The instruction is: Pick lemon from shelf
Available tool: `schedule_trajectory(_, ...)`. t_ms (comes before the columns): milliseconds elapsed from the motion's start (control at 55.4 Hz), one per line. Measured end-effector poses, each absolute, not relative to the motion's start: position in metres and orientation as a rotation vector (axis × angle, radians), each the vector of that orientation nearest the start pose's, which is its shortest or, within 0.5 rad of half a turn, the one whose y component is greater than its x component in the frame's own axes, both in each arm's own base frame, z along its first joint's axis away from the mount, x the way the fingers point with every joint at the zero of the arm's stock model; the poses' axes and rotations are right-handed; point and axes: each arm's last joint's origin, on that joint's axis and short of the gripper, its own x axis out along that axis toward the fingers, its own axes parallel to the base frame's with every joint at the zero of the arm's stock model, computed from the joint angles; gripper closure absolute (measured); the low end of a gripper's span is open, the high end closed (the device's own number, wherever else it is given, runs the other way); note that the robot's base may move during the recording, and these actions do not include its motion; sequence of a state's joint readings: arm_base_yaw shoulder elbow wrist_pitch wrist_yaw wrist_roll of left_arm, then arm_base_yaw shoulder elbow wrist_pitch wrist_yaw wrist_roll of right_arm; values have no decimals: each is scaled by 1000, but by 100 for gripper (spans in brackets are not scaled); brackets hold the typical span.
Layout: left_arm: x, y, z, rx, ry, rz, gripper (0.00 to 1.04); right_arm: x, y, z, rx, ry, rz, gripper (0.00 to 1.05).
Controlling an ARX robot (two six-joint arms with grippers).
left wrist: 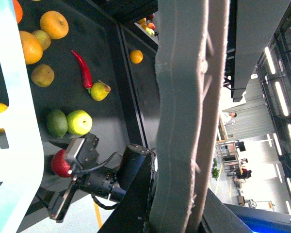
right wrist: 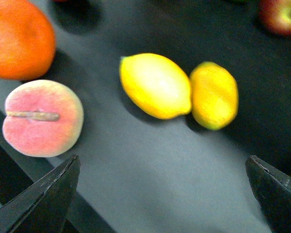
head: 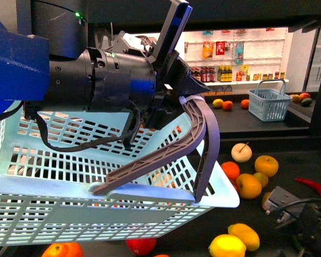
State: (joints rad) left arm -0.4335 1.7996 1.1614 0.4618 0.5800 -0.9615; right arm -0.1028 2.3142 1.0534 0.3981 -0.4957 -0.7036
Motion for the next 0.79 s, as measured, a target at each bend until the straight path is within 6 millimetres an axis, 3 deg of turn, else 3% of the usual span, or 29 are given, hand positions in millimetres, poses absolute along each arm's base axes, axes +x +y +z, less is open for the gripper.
schedule_trajectory(253, 359, -184, 247, -886, 656, -844, 95, 411, -6, -17, -569, 604, 796, 2)
schedule_trajectory(487, 359, -184, 247, -886, 654, -842, 95, 436, -6, -35, -595, 594, 803, 2)
schedule_trajectory(794, 359, -184, 247, -886, 656, -844, 95, 451, 2, -57, -573, 609, 864, 2)
